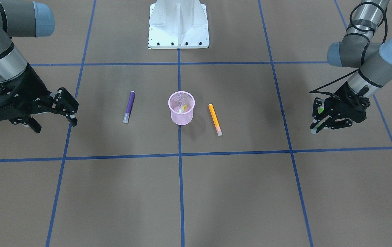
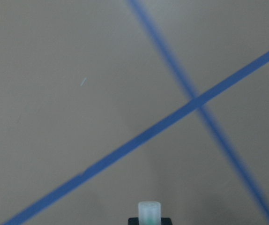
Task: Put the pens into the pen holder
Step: 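Grasp the green highlighter with the left gripper and lift it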
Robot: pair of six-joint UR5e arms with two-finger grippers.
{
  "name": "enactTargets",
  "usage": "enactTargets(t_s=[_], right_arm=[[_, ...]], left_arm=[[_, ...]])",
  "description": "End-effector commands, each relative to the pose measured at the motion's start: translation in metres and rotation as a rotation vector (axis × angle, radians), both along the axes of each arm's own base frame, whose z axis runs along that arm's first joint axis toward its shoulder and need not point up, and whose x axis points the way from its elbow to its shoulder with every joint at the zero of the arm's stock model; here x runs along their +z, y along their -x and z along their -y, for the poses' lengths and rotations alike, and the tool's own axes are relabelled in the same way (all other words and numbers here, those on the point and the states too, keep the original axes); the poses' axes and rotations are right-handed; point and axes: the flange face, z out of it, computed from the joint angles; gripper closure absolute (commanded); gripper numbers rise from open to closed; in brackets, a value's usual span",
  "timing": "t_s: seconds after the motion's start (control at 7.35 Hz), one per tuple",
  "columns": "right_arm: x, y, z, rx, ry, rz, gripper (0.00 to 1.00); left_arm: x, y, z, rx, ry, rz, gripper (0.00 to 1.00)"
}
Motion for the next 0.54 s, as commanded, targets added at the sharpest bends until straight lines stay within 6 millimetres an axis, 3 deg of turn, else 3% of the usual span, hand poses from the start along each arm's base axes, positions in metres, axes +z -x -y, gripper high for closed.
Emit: enactTargets(t_s=[0.0, 0.14, 0.27, 0.41], right_arm=[[0.000, 0.001, 0.000, 0.001, -0.011, -0.005, 0.00], [0.000, 0.001, 0.000, 0.001, -0.012, -0.004, 0.00], [0.000, 0.001, 0.000, 0.002, -0.013, -0.005, 0.00], [0.000, 0.001, 0.000, 0.002, -0.013, -0.005, 0.00]], left_arm=[[-0.091, -0.011, 0.011, -0.035, -0.129, -0.220, 1.00], [-0.139, -0.027, 0.013, -0.053, -0.191, -0.307, 1.00], [-0.174, -0.068, -0.001, -0.081, -0.282, -0.380, 1.00], [-0.213, -0.122, -0.030, -0.096, -0.341, -0.462, 1.00]])
